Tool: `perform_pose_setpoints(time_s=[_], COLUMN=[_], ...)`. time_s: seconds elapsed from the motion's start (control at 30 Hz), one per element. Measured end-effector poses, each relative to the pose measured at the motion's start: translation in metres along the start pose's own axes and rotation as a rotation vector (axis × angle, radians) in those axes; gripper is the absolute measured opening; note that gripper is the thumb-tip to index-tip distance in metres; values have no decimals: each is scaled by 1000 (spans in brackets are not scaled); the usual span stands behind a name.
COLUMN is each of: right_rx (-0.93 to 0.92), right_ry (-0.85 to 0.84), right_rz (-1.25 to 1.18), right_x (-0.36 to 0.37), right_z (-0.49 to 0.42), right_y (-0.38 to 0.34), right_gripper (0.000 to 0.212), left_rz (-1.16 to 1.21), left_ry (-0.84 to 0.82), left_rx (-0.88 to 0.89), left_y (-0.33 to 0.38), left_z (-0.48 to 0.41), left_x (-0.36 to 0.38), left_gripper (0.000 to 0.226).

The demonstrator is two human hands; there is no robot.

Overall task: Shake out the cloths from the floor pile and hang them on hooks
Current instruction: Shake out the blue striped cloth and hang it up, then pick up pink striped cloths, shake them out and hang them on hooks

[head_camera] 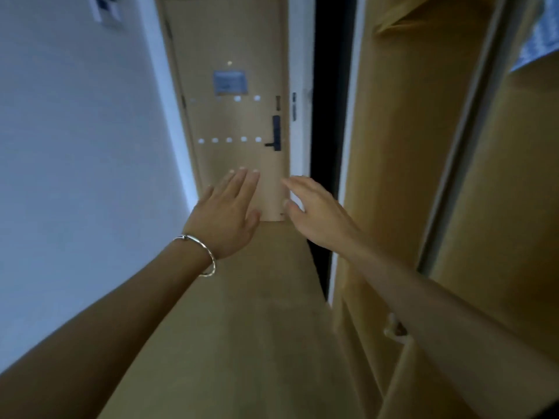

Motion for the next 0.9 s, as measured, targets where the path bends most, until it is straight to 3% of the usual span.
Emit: perform_pose_setpoints(time_s=[0.2,0.4,0.57,0.9], right_rx=[-182,-426,-671,-1093], right_ry=[-247,-452,-575,-823], right_rz=[-89,-167,-255,-427], right_x=[101,179,226,295], right_z=[-51,-62,-41,50], right_y=[-149,-302,-423,-612], right_gripper=[52,55,55,52], left_rz=[-83,-144,-188,-333], left_ry=[-68,-56,-53,-61], left_rx=[-349,-707,-981,-1493], left_y=[-157,-252,-288,-291], left_z=[114,245,358,554], left_x=[-64,-128,-169,-227], left_gripper=[66,67,68,67])
Point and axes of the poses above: each hand's wrist, its own z-axis away from the middle knuckle, its own x-axis out of the palm, y = z × x, the point moved 5 cm from there along -z, towards the middle knuckle, and after that the axes turned 12 degrees about -x, right-handed, at the moved point
